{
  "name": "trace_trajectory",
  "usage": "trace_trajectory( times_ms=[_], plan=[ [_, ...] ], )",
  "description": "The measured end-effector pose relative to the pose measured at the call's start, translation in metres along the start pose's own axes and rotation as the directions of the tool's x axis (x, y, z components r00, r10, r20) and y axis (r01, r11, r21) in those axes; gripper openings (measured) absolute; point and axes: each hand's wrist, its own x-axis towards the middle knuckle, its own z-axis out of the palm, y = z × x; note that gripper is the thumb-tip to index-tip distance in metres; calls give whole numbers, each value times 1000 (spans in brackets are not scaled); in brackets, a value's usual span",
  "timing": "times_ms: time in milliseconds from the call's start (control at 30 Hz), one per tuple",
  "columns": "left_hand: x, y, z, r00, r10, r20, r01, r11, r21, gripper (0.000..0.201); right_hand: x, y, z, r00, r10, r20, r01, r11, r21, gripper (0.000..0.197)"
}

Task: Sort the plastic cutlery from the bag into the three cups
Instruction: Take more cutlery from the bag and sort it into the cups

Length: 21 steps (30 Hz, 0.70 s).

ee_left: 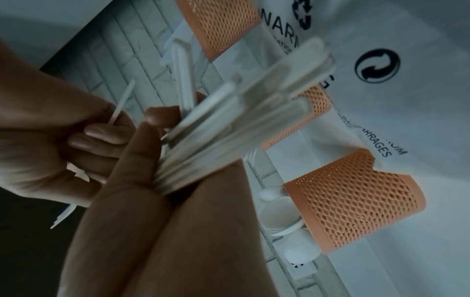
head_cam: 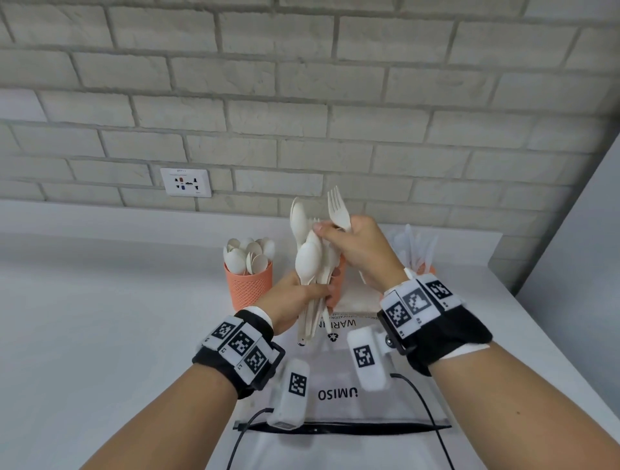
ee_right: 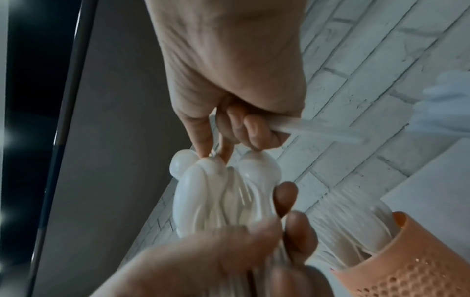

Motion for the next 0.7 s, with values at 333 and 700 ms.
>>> trace_trajectory(
  times_ms=[333,700],
  plan=[
    [-7,-7,-5,994,-111,22,112,992,-53,39,16,-18,-14,973,3,-233,26,992,122,11],
    [-2,-7,-14,977,-198,-83,164,938,-307,17,7,-40,-23,849,-192,-492,331,920,212,16]
  ],
)
